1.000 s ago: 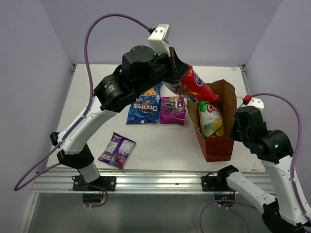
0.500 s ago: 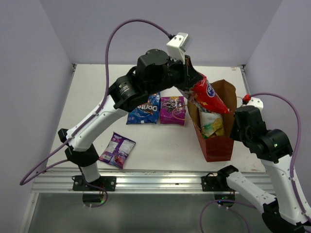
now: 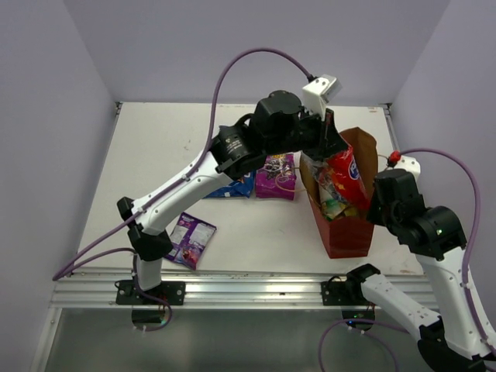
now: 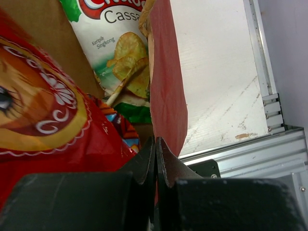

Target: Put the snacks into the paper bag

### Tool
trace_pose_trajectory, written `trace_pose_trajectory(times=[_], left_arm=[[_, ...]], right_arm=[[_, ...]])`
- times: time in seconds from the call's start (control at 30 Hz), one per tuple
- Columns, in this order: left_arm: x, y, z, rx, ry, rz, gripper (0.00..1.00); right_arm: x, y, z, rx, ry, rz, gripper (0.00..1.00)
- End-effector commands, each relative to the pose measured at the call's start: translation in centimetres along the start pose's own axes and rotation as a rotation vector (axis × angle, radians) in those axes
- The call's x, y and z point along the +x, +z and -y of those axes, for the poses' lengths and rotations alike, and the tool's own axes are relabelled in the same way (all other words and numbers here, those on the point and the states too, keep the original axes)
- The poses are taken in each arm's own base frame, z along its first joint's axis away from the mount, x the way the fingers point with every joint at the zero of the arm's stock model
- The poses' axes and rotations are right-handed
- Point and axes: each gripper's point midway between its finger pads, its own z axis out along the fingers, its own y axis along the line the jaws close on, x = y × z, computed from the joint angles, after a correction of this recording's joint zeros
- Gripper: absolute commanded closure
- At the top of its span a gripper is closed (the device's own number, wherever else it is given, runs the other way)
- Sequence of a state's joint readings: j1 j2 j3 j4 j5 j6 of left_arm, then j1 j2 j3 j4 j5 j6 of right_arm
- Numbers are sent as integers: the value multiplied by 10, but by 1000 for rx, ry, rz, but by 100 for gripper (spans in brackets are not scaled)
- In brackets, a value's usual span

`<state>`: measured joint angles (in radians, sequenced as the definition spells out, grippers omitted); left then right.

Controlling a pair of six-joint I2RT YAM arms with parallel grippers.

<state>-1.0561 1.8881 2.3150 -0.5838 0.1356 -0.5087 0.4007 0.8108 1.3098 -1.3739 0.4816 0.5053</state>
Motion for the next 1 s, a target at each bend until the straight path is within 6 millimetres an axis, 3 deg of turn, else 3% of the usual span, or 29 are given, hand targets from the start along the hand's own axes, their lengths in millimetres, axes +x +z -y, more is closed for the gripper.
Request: trace_pose_trajectory(times=[0.0,0.07,0.2,0.4,0.6,0.67,0.83,0.9,0.97], left_arm=[[-48,-10,32,125,71,180,100],[-29,0,13,70,96,143,100],[-1,13,-5,48,120,79,100],[35,33,1,157,138,-7,100],[49,50,8,251,162,-31,100],[48,52,19,314,162,-39,100],[74,69,24,412,141,-110,100],[86,76,20,415,126,-147,72],[92,77,17,404,125,-164,55]], right_arm=[[2,1,2,14,18,-2,100],[2,1,2,16,22,0,100],[1,1,3,21,23,3,100],[-1,2,2,19,22,7,100],[-1,3,2,21,18,4,100],[-1,3,1,18,16,3,100],[-2,2,2,21,13,7,100],[-2,2,2,20,12,9,100],[-2,2,2,21,6,6,100]])
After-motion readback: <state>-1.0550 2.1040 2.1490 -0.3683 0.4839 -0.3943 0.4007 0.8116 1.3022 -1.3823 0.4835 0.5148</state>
